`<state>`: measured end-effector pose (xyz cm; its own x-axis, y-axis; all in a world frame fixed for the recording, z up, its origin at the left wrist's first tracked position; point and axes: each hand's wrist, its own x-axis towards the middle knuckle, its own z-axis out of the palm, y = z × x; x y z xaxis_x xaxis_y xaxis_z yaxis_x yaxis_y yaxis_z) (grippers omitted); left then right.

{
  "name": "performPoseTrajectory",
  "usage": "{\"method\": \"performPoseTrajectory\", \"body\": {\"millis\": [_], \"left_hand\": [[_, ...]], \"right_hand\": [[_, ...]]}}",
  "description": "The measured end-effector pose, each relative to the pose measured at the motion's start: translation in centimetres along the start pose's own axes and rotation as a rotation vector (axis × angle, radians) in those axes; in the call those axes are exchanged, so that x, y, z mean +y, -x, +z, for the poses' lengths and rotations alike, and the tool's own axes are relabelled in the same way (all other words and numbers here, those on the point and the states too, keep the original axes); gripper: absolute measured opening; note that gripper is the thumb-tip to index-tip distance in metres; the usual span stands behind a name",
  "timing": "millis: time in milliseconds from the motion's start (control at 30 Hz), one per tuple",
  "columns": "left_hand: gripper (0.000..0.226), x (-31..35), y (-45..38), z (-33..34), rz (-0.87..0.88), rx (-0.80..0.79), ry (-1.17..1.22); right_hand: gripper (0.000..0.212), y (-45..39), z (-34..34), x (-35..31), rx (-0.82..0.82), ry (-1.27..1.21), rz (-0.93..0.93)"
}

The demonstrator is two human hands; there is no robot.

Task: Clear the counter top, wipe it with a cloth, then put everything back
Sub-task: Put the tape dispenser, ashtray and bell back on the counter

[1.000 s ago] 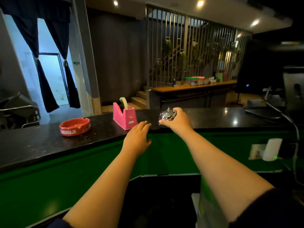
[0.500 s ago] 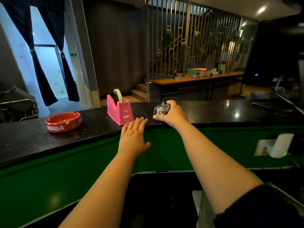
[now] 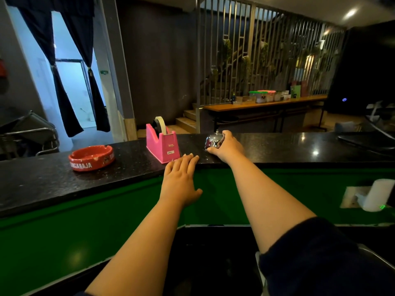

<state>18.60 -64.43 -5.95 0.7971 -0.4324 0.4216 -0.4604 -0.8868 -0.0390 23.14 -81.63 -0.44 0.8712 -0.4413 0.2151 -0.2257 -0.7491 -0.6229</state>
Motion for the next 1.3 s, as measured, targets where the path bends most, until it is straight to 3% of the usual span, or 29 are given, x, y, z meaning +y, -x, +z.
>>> {"method": "performPoseTrajectory", "body": {"millis": [167, 400, 733, 1033, 1300], "left_hand": [[0.1, -0.6, 0.0, -1.0, 0.038, -0.109, 0.002], [0.078, -4.5, 6.2, -5.5, -0.013, -0.105, 0.045], [0.052, -14.9, 24.9, -12.4, -0.305, 0.056, 0.111], [0.049, -25.6, 43.1, -21.0, -0.474, 0.121, -0.014], [0.052, -35.3, 53.8, -27.4, -0.622, 0.068, -0.259]], "right_hand": [[0.096, 1.9, 0.1, 0.0, 0.065, 0.037, 0.06], [0.06, 10.2, 1.5, -1.0, 0.185, -0.103, -0.122], [0.037, 28.3, 7.1, -11.1, 0.005, -0.328, -0.369], [0.037, 44.5, 13.4, -22.7, -0.198, -0.403, -0.531], [0.049, 52.0, 17.4, -33.6, -0.279, -0.306, -0.889]]}}
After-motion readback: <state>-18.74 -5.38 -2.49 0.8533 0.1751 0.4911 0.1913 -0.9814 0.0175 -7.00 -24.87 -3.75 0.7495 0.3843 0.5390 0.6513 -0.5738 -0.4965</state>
